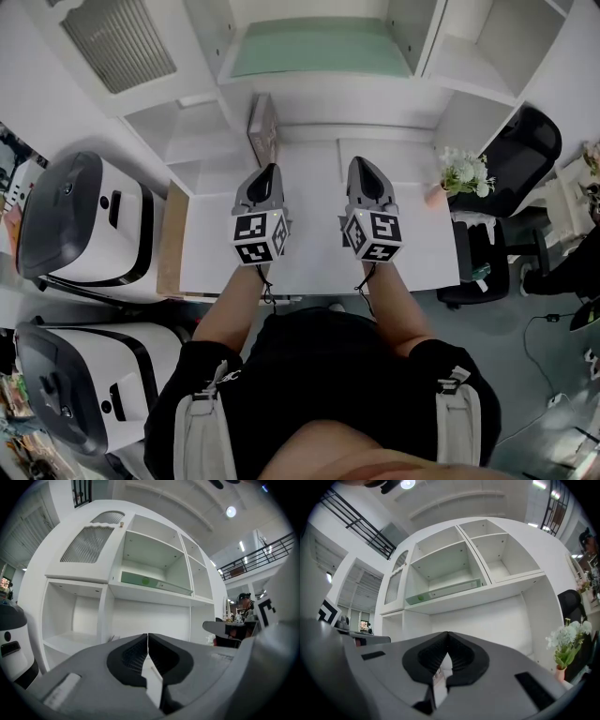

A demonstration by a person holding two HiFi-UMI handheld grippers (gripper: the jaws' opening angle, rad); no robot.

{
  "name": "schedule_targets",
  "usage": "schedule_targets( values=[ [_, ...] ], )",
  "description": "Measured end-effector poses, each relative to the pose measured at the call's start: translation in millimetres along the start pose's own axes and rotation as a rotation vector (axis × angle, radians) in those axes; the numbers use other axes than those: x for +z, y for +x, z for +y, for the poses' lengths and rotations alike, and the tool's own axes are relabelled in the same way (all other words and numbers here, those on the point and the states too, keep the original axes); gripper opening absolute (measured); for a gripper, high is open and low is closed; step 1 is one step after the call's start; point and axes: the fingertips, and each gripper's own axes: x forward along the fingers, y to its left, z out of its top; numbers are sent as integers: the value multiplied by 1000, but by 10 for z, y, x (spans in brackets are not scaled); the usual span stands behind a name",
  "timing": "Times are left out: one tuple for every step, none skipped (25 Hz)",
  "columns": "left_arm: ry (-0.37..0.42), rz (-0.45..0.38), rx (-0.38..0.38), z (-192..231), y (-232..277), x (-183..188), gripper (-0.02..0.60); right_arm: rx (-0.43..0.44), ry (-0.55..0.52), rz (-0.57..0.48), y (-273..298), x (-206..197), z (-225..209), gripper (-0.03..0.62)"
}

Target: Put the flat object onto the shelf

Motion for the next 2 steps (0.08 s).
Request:
schedule_targets(
  values=[
    [0, -1, 1, 2, -2, 4, 18, 0, 0, 0, 1, 3, 0, -2],
    [1, -1, 2, 4, -3, 8, 18, 1, 1, 0, 2, 7, 0, -2]
  ],
)
